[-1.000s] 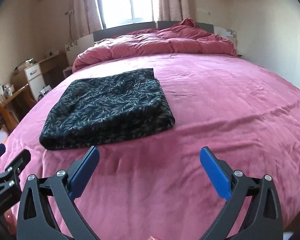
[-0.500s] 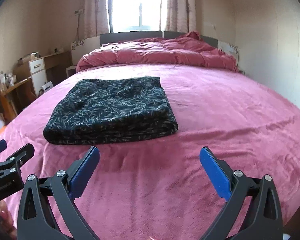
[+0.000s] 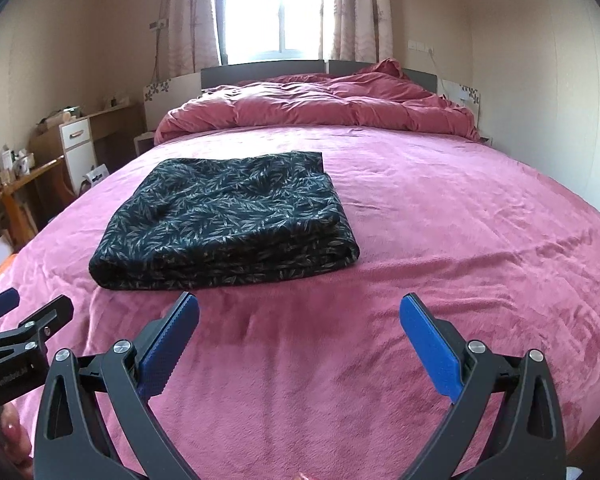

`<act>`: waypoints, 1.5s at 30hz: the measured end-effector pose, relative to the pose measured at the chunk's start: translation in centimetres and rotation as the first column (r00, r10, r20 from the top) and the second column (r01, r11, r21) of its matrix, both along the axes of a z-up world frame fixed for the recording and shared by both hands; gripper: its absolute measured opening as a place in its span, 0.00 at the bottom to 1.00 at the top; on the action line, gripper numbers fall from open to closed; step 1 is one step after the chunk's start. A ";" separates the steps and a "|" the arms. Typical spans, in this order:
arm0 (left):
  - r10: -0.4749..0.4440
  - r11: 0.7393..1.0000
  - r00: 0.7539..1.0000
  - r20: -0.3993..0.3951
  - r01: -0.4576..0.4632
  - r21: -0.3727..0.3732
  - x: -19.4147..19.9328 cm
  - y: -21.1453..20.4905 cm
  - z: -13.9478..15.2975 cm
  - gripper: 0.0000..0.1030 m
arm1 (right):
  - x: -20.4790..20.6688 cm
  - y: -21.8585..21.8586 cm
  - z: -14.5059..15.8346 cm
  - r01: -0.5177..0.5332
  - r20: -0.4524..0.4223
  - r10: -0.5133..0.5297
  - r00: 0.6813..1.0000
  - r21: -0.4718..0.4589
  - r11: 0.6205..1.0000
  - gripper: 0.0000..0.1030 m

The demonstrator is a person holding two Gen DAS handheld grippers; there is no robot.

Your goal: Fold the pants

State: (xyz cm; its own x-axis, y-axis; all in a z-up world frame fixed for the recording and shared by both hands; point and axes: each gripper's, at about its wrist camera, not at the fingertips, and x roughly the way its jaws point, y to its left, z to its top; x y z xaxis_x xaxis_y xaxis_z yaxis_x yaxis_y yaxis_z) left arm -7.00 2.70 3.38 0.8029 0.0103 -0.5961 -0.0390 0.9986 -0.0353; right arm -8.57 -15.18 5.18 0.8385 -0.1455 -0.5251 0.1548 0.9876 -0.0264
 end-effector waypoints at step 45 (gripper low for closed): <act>-0.039 0.999 0.999 -0.036 0.039 0.001 0.1 0.0 -0.6 0.98 | 0.3 0.2 -0.6 -0.006 -0.033 0.007 0.999 0.028 1.000 0.97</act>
